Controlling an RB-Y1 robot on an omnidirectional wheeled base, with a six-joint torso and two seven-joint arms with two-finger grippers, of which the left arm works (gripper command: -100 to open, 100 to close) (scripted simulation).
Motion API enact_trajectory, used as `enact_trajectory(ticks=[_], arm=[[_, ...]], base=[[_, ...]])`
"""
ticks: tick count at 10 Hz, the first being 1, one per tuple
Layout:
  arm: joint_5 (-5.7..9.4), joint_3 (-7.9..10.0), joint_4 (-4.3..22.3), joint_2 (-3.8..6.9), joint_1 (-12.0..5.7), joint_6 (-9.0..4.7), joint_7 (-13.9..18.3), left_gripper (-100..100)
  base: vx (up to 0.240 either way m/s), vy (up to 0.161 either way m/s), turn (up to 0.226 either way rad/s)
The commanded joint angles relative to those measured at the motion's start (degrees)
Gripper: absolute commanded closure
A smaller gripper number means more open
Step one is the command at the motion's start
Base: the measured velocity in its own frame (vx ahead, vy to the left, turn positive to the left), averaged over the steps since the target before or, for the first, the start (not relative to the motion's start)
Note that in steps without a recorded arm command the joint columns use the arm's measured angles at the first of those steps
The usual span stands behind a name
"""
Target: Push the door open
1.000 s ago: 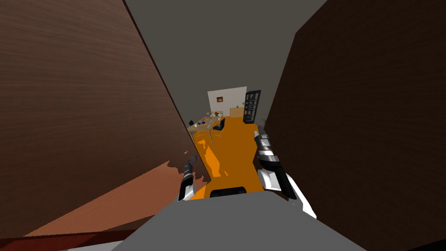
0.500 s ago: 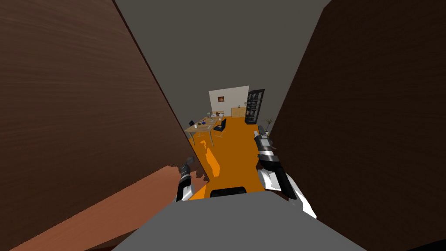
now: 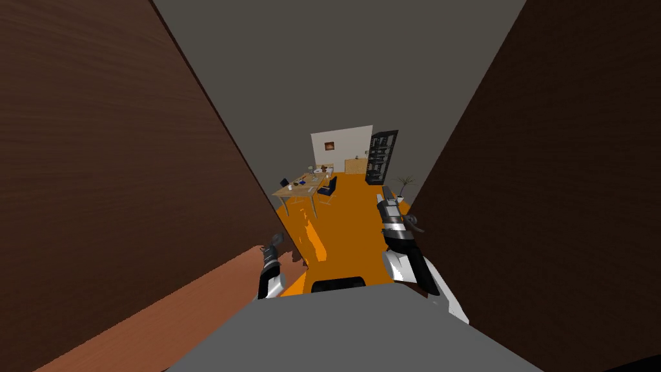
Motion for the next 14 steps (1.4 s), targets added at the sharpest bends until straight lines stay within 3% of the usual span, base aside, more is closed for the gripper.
enact_trajectory(ticks=[1,10,11,14], arm=[[0.54,0.87,0.0,0.08,0.09,-0.06,-0.3,100],[4.08,6.64,0.1,0.61,0.68,-0.43,-2.6,100],[3.88,6.34,-0.1,0.44,1.13,-0.17,-2.4,100],[5.34,8.70,-0.1,0.77,1.38,-0.48,-3.4,100]], base=[[0.133,0.019,0.042],[0.214,0.025,0.041],[0.096,0.019,0.037],[0.188,0.046,0.039]])
